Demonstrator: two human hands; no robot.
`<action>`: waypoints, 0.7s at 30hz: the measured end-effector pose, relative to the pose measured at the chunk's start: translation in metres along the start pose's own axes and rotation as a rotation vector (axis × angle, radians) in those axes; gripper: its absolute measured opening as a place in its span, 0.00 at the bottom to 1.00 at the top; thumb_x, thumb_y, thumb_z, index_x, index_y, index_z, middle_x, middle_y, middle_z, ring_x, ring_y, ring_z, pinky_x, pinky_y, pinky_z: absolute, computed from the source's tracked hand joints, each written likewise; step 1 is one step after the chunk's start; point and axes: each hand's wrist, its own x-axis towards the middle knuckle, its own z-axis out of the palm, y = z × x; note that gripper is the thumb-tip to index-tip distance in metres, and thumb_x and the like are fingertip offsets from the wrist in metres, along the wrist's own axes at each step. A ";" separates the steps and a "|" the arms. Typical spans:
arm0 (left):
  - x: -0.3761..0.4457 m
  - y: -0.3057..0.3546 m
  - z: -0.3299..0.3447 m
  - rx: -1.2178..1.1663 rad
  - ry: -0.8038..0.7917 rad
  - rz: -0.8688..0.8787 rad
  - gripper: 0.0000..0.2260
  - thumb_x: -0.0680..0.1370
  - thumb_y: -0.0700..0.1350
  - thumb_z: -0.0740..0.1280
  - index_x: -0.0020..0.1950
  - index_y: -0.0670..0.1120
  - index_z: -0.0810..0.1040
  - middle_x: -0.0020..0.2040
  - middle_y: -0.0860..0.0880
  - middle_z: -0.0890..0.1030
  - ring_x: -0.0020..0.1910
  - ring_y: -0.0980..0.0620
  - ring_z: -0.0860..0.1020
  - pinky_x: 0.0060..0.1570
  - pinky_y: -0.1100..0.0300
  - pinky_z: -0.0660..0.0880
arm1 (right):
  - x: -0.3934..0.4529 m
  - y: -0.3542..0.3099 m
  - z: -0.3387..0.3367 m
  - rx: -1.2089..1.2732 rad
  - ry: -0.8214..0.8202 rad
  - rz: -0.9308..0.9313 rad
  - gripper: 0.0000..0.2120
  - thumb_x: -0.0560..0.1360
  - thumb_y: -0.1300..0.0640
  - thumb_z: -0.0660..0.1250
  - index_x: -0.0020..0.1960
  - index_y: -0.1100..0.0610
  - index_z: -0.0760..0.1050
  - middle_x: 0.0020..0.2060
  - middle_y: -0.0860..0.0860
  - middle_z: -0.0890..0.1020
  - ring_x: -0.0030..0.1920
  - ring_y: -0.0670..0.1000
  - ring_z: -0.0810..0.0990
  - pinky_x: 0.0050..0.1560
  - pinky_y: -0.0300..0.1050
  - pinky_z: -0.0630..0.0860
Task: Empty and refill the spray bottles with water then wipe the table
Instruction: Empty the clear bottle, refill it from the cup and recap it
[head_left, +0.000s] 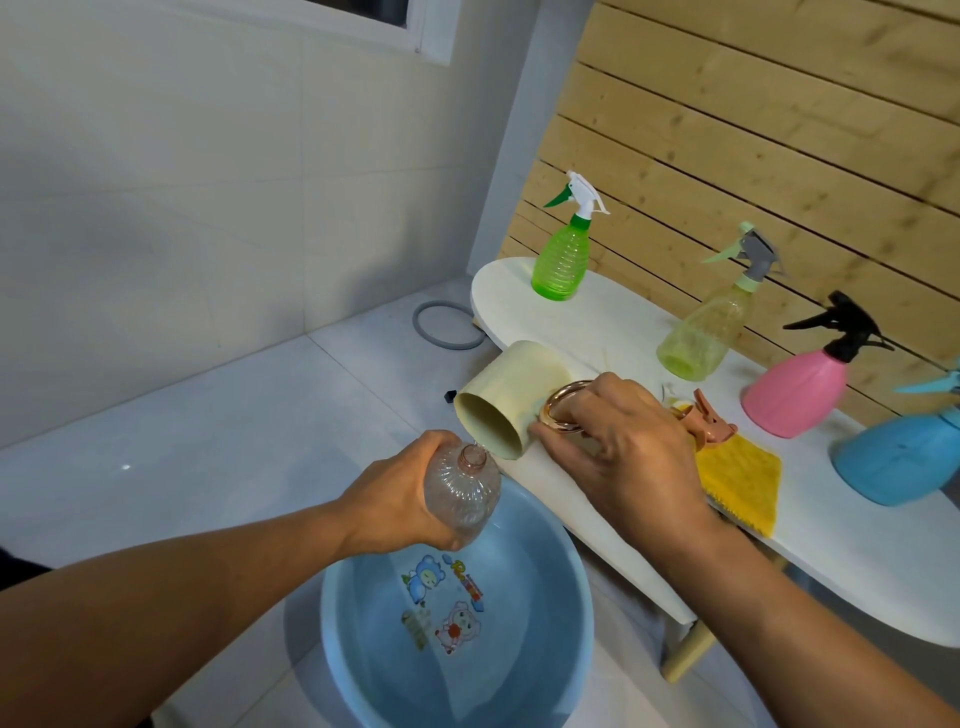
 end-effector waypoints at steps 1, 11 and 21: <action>0.000 0.000 0.000 -0.004 0.002 0.000 0.47 0.56 0.61 0.85 0.68 0.71 0.62 0.60 0.66 0.77 0.58 0.60 0.79 0.53 0.64 0.80 | -0.001 0.000 0.000 -0.011 0.004 -0.016 0.09 0.75 0.51 0.77 0.44 0.55 0.82 0.41 0.49 0.79 0.41 0.54 0.78 0.35 0.50 0.76; -0.003 -0.002 -0.001 -0.098 -0.005 -0.001 0.45 0.59 0.54 0.86 0.67 0.68 0.63 0.62 0.62 0.76 0.60 0.58 0.79 0.59 0.53 0.81 | -0.005 0.025 0.037 0.325 -0.100 0.676 0.15 0.72 0.40 0.74 0.36 0.48 0.75 0.33 0.44 0.79 0.37 0.41 0.76 0.32 0.44 0.67; -0.001 -0.025 0.005 -0.125 0.038 -0.046 0.45 0.57 0.52 0.85 0.66 0.70 0.64 0.59 0.67 0.76 0.58 0.60 0.80 0.55 0.60 0.81 | -0.050 0.072 0.145 0.537 -0.441 1.111 0.20 0.74 0.46 0.74 0.31 0.55 0.72 0.27 0.50 0.75 0.30 0.52 0.71 0.36 0.47 0.70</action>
